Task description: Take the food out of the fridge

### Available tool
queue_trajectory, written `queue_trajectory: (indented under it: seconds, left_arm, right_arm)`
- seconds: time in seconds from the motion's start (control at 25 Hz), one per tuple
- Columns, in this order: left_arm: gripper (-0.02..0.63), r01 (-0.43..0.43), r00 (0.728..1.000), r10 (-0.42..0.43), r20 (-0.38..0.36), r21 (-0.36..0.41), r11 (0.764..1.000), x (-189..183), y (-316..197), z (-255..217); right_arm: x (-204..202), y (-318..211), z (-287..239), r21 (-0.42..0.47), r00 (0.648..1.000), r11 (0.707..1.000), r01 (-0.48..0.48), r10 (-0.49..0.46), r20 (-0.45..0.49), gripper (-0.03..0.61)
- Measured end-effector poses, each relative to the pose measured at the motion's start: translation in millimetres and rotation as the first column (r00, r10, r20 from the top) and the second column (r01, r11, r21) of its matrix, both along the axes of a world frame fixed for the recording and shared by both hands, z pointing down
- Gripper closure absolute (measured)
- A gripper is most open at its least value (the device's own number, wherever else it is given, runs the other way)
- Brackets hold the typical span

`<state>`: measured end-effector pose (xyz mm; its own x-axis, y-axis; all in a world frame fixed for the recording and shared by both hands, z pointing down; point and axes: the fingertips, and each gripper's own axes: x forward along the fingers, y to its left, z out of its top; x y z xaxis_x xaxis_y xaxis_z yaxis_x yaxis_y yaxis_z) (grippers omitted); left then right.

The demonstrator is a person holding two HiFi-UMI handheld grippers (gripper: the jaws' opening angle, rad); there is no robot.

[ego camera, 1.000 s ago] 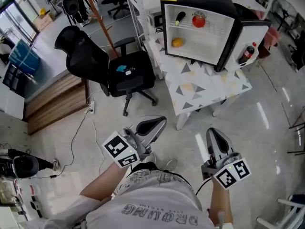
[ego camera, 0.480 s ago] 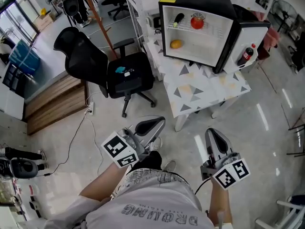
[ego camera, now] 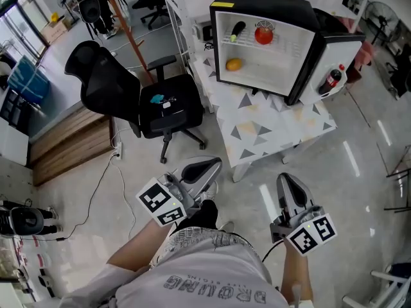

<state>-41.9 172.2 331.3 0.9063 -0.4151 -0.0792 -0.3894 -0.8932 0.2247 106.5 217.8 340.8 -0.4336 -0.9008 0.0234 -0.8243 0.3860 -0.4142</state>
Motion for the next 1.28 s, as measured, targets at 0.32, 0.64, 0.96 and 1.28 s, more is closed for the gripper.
queue_trajectory:
  seconds: [0.32,0.64,0.96,1.28]
  left_arm:
    - [0.607,-0.027,1.000,0.027,-0.002,-0.015,1.000,5.6,-55.0,5.0]
    - [0.607,-0.038,0.999,0.038,0.002,-0.041,0.998,4.8,-118.0,16.1]
    - [0.607,-0.051,0.999,0.052,0.014,-0.064,0.997,4.4,-172.1,26.8]
    - [0.607,-0.082,0.996,0.083,0.013,-0.074,0.994,4.7,-220.5,25.8]
  right_arm:
    - [4.9,-51.0,7.1,-0.022,0.999,0.999,-0.032,0.032,-0.004,0.577]
    - [4.8,-111.9,16.1,-0.042,0.999,0.998,-0.049,0.049,-0.004,0.577]
    - [6.2,-165.5,25.4,-0.062,0.998,0.996,-0.065,0.065,-0.003,0.578]
    - [4.1,-211.7,24.0,-0.072,0.996,0.993,-0.090,0.090,-0.005,0.577]
